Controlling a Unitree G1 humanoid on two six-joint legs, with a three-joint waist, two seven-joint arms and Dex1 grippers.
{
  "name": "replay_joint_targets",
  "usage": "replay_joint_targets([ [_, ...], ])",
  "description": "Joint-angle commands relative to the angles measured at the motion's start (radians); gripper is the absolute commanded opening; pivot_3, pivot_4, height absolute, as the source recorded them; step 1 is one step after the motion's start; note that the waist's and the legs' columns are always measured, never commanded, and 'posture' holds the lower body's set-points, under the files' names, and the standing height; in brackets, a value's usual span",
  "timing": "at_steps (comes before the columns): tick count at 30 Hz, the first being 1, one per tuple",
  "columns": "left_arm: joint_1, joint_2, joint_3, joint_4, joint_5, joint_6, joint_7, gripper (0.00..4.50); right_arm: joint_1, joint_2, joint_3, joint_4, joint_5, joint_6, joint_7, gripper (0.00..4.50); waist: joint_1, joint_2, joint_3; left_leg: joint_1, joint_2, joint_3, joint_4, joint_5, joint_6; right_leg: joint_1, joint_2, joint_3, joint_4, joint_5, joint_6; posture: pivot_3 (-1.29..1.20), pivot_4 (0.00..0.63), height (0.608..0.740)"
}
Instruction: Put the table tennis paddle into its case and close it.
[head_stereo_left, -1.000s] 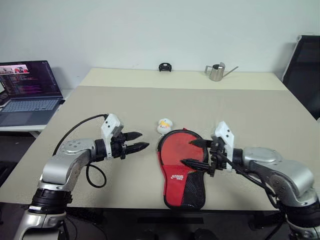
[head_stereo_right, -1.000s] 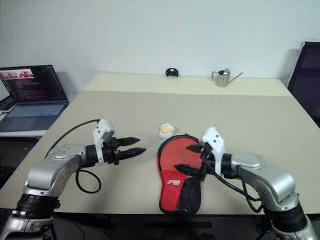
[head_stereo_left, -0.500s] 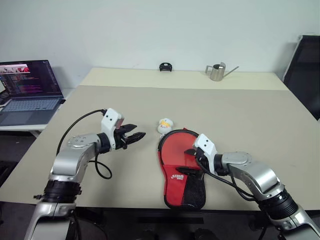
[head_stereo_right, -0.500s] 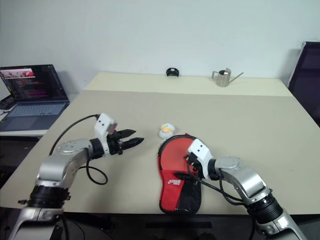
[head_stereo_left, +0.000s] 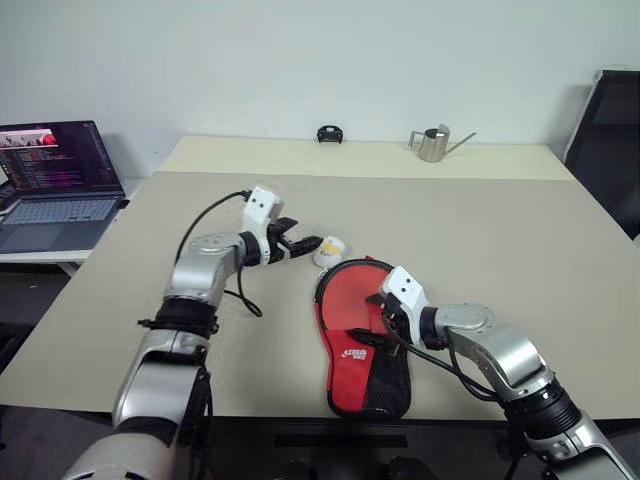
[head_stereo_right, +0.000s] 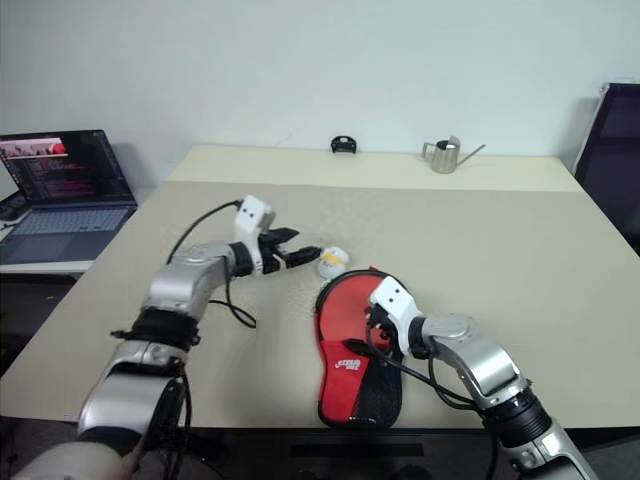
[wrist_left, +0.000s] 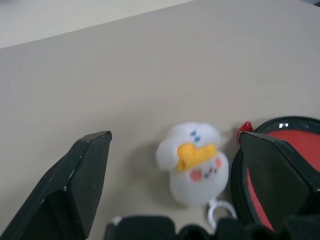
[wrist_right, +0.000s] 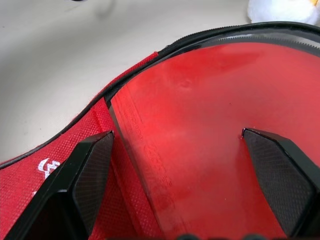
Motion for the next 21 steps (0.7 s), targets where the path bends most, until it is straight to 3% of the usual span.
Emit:
replay_joint_targets([
  [1, -0.090, -0.040, -0.023, 0.123, 0.042, -0.075, -0.043, 4.48, 0.000, 0.010, -0.002, 0.009, -0.010, 0.000, 0.000, 4.50, -0.001, 0.000, 0.000, 0.000, 0.000, 0.000, 0.000, 0.000, 0.000, 0.000, 0.000, 0.000, 0.000, 0.000, 0.000, 0.00, 0.150, 0.740],
  [10, -0.212, -0.115, -0.043, 0.453, 0.151, -0.198, -0.017, 4.48, 0.012, 0.040, -0.005, -0.001, -0.020, 0.004, -0.022, 4.50, -0.005, 0.000, 0.000, 0.000, 0.000, 0.000, 0.000, 0.000, 0.001, -0.001, 0.000, -0.001, 0.001, 0.000, 0.000, 0.00, 0.150, 0.740],
  [21, -0.213, -0.179, -0.037, 0.545, 0.206, -0.227, -0.019, 4.48, 0.019, 0.057, -0.012, -0.003, -0.029, -0.014, -0.055, 4.50, -0.003, -0.001, 0.000, 0.000, -0.002, 0.000, 0.000, 0.000, 0.001, 0.000, 0.000, -0.001, 0.001, 0.000, 0.000, 0.00, 0.150, 0.740],
])
